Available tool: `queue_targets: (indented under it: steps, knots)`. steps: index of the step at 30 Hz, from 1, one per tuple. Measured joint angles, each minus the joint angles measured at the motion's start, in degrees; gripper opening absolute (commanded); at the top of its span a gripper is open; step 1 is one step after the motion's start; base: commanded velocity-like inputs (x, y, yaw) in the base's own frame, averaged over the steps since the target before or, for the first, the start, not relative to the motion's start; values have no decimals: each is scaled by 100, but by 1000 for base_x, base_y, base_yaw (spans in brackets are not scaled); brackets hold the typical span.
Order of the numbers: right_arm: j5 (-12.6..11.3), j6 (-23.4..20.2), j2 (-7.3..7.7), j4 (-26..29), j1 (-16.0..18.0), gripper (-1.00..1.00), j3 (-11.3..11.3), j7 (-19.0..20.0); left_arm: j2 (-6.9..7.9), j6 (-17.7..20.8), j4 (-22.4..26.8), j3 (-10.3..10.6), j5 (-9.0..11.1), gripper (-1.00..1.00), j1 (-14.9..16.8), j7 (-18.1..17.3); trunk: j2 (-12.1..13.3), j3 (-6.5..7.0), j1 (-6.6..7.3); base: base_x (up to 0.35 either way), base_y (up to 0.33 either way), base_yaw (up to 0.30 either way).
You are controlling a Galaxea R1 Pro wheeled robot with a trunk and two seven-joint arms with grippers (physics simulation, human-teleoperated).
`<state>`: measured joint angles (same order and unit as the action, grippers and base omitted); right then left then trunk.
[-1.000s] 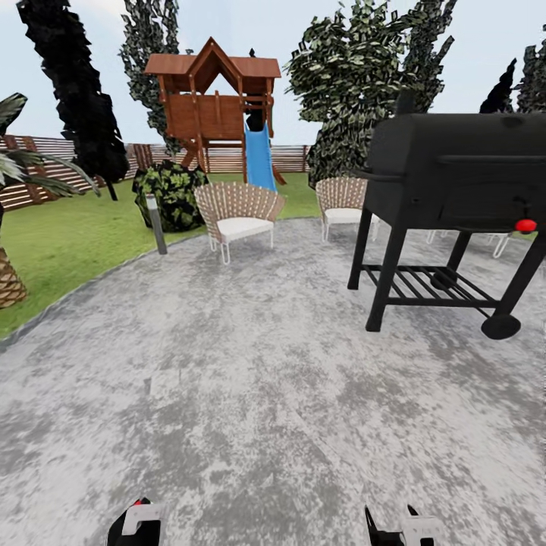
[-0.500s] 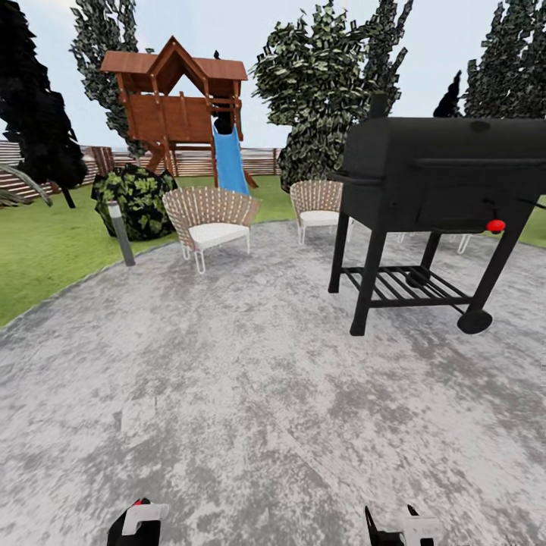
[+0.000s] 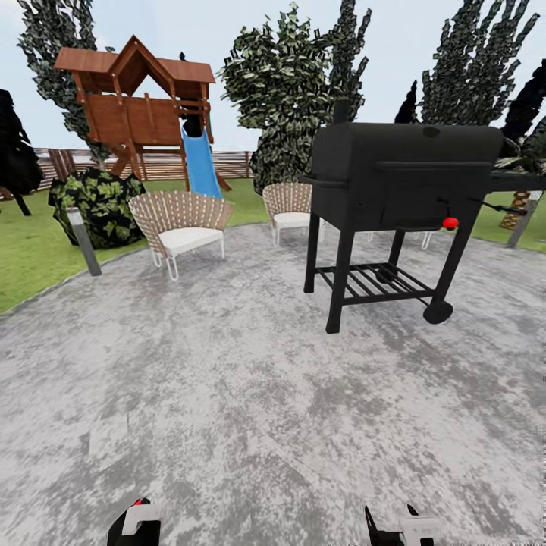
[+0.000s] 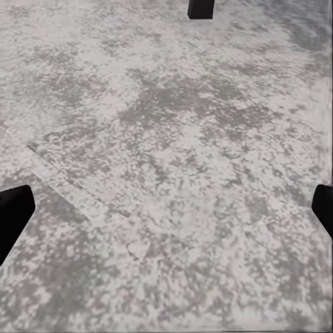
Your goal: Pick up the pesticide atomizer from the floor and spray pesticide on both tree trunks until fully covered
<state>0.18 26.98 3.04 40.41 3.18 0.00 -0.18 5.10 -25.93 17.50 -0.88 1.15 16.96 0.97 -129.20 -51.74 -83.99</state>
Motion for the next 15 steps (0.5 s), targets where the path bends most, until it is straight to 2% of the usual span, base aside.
queue_targets:
  steps: [4, 15]
  knots:
    - [0, 0, 2, 1, 1, 100, 0, 0, 0, 2, 4, 1, 0, -100, 0, 0, 0, 16, 0, 208, 76, -237]
    - [0, 0, -3, 2, 0, 100, 7, 0, 0, 0, 5, 0, -5, -100, 0, 2, 0, 46, 0, 295, 130, -263]
